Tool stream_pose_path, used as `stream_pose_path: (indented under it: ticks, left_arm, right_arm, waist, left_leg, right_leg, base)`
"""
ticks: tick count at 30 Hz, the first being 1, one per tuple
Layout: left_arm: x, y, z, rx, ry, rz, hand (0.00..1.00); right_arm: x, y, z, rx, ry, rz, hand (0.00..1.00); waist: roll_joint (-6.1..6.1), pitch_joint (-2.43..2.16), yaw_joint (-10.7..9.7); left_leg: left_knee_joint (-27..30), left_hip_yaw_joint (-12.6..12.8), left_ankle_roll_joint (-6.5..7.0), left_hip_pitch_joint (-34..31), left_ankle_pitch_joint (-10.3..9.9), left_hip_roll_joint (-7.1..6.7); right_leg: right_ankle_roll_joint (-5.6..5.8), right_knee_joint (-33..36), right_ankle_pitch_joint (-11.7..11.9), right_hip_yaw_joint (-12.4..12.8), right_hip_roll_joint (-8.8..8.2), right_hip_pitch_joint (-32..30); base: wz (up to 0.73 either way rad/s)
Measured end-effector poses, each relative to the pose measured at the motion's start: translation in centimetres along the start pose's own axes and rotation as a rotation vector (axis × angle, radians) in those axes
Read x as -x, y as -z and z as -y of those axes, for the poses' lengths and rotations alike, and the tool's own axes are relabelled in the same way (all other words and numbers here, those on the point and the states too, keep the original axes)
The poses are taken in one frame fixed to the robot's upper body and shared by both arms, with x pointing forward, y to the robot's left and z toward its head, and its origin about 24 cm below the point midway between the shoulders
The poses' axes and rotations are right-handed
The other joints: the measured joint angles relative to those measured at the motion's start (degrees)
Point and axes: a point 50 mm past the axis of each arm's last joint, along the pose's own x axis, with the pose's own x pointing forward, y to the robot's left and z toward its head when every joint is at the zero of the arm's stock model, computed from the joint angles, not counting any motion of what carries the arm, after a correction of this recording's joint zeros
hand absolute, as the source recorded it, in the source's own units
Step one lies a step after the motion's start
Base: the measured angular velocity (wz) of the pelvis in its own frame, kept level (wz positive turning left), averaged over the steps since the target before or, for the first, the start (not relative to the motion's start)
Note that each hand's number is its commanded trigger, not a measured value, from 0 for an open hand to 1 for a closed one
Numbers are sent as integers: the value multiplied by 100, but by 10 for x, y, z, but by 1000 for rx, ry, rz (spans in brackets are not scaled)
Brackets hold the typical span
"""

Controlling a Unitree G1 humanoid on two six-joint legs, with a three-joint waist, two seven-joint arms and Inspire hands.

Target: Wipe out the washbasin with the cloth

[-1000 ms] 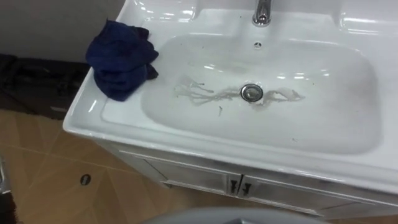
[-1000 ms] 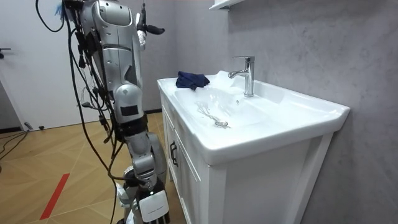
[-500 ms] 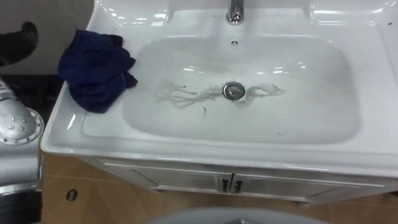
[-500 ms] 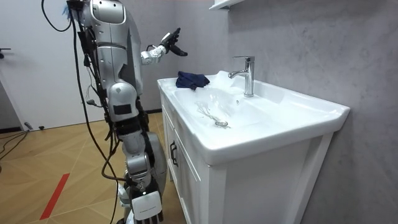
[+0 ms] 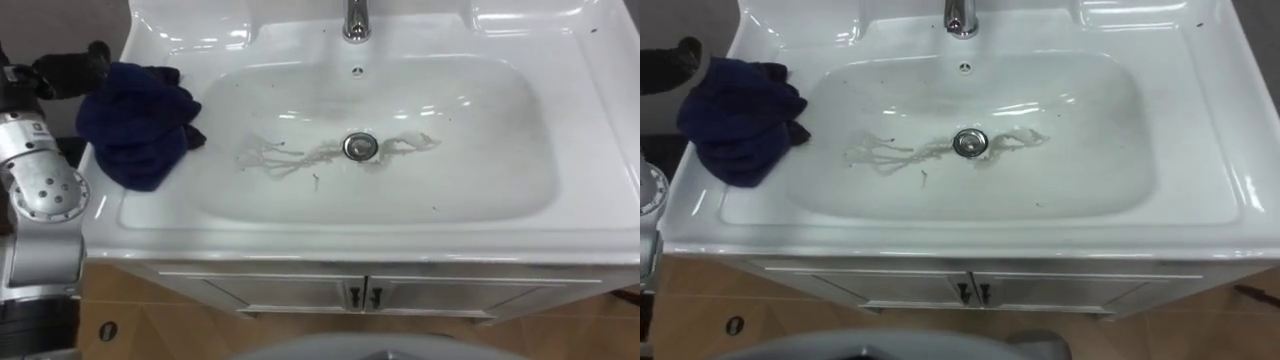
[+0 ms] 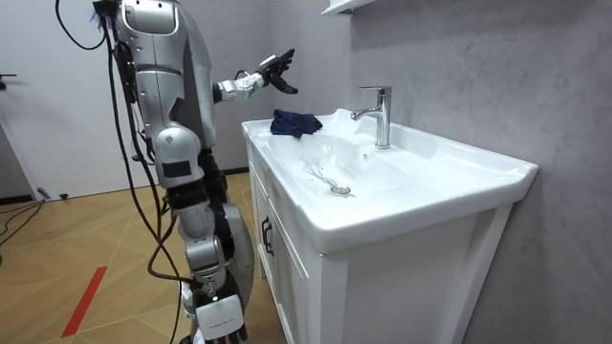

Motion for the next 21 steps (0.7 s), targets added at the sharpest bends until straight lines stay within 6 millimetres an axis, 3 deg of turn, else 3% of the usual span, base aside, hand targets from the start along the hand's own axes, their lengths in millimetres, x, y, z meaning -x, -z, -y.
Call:
stream_pose_path:
  ticks: [4, 11, 14, 21]
  left_arm:
    - [6, 8, 11, 11, 46, -45, 0]
    - [31, 47, 41, -43, 209, -249, 0]
    - [43, 61, 50, -40, 259, -333, 0]
    - [48, 66, 54, -35, 286, -359, 0]
  right_arm:
    - [0, 5, -2, 6, -2, -23, 0]
    - [0, 9, -3, 33, -4, -61, 0]
    - [-1, 10, -4, 33, -8, -61, 0]
    - [-1, 9, -5, 29, -12, -72, 0]
  waist:
    - [-13, -24, 8]
    - [35, -78, -37]
    - [-33, -62, -27]
    - [-94, -86, -28]
  left_leg:
    - [-4, 5, 0, -27, 0, 1]
    - [-19, 84, 0, 24, 0, -4]
    - [-26, 130, 0, 77, 0, 7]
    - [-29, 201, 1, 84, -2, 40]
  right_leg:
    - [5, -13, 22, 0, 9, -33]
    - [3, 8, 30, 140, 41, -29]
    - [-3, 27, 32, 227, 65, -23]
    - [-7, 83, 34, 323, 71, -66]
  base:
    - [-1]
    - [-7]
    - [-13]
    - [-5]
